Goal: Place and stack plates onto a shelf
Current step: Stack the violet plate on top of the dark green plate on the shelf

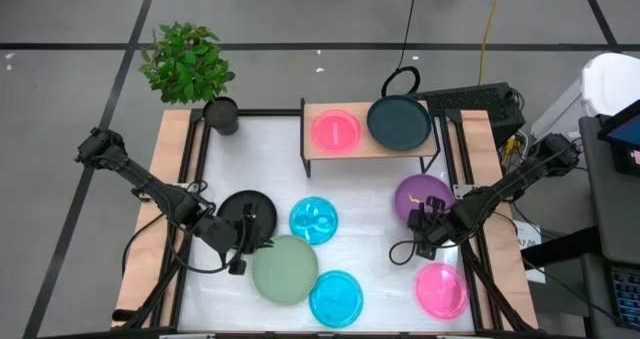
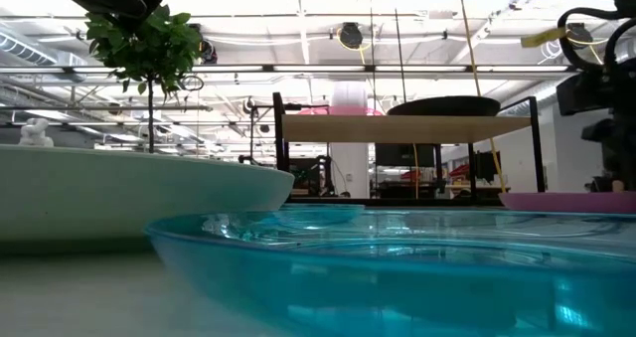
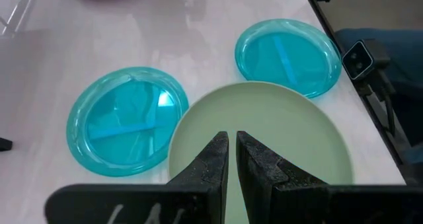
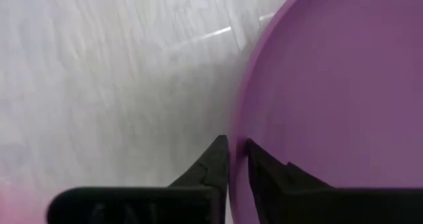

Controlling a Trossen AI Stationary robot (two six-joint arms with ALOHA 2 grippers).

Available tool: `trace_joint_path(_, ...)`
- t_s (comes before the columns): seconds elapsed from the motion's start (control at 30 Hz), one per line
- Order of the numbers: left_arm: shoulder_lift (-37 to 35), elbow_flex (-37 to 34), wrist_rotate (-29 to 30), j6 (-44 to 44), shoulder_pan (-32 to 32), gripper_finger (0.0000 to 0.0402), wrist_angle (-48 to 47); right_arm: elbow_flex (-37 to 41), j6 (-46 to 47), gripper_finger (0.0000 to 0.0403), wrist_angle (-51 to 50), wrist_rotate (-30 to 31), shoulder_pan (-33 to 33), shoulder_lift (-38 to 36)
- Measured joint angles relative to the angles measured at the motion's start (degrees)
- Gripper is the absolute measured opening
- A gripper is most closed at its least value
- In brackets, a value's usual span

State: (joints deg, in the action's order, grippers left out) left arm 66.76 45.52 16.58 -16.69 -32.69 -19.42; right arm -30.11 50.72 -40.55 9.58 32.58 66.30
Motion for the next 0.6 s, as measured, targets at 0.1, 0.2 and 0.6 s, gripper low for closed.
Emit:
trace_joint_path(0.1, 0.0, 0.0, 0.05, 0.24, 0.0, 0.0037, 0.0, -0.34, -0.09, 0.0012, -0.33, 0.09, 0.02, 0.04)
trace_joint_path(0.2, 0.0, 0.0, 0.09, 0.26, 0.0, 0.0037, -0.02, -1.58, -0.05, 0.0012, -0.84, -0.01, 0.02, 0.17)
trace_joint_path(0.6, 0.0, 0.0, 1.97, 1.17, 0.0, 0.0037, -0.04, -10.07, -0.68, 0.0005, -2.09, -1.02, 0.02, 0.17)
